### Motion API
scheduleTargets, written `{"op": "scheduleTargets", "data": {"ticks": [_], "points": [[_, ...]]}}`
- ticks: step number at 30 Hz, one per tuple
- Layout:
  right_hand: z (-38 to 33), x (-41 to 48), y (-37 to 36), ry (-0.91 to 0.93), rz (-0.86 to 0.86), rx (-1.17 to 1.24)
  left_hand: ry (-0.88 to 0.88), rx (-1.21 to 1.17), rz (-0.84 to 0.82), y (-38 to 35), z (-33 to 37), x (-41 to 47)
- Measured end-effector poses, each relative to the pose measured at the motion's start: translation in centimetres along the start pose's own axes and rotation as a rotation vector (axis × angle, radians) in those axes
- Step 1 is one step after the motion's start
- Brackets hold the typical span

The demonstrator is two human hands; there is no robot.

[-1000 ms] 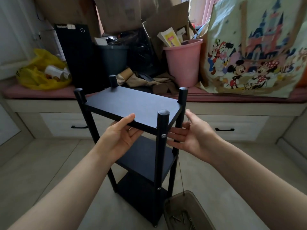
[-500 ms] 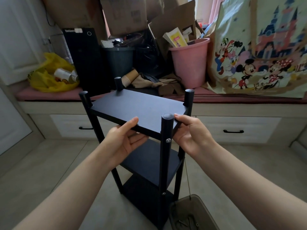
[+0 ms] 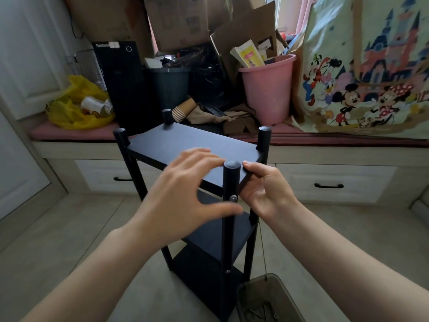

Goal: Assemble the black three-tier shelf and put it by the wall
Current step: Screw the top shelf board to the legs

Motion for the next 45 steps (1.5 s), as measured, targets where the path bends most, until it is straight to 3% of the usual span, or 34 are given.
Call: {"op": "scheduleTargets", "data": {"ticks": [3,12,19,29,45], "points": [[0.1,-0.2,0.0,-0.018,-0.013,-0.025,0.002,0.013,-0.197,-2.7,0.0,0.8],[0.1,-0.1,-0.1,-0.044,-0.038,-0.049,0.037,-0.012,-0.378,-4.6,-1.0,1.5],[0.2,0.0,-0.8,-0.042,-0.053,-0.054,0.04,-0.11,-0.272,-3.6,-1.2,0.7],[1.8,3.4,-4.7,-0.101,-0.018,-0.178,0.221,-0.188,-0.133,0.1,-5.3,0.2],[15.6,9.9,-20.6,-0.31,-0.118,-0.543,0.501,-0.485,0.248,11.6,-18.1,-7.6]]}}
Point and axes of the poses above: each hand's wrist, its own x-axis towards the middle knuckle, its own y-axis out of the back of the hand, z = x × y, the point moved 10 cm from there along x, towards the middle knuckle, and after that the axes turned 5 degrees about x, right-handed, at the moved point
